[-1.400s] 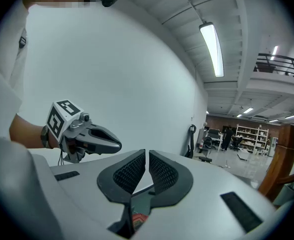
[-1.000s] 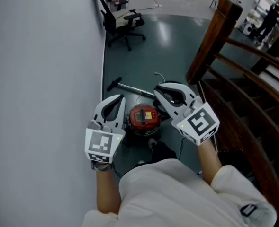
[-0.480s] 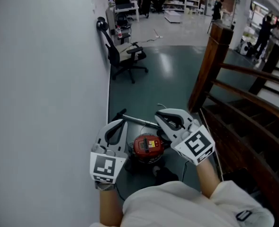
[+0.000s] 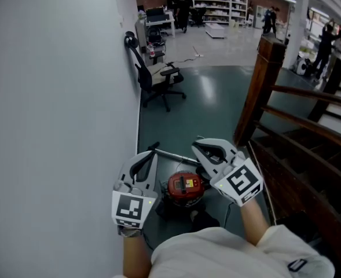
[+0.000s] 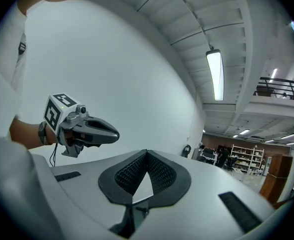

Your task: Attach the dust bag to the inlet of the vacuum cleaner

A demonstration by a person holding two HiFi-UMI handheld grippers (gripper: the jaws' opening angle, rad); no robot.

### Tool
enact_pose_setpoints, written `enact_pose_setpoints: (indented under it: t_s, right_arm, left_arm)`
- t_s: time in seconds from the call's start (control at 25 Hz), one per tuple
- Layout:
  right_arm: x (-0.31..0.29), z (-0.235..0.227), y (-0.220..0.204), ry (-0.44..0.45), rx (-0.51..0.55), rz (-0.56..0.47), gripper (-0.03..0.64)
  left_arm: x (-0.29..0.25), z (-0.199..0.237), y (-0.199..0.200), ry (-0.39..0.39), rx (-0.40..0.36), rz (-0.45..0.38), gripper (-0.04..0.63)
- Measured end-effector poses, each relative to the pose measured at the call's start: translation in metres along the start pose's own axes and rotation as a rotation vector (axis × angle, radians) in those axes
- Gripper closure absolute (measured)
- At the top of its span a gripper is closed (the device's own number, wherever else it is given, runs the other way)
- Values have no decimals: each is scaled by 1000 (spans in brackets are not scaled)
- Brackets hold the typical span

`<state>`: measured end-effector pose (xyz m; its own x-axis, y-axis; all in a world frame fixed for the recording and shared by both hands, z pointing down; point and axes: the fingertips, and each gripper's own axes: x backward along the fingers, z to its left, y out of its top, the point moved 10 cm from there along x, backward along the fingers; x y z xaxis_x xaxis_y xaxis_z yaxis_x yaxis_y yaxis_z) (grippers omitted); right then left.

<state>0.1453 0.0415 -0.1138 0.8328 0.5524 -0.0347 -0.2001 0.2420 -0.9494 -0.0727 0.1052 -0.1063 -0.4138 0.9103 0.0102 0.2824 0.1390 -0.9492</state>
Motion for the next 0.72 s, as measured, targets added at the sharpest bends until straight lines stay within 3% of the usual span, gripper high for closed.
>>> enact_pose_setpoints:
  t_s: [0.72]
  right_arm:
    - [-6, 11, 0, 24, 0, 0, 589]
  left_arm:
    - [14, 5, -4, 46, 0, -35, 594]
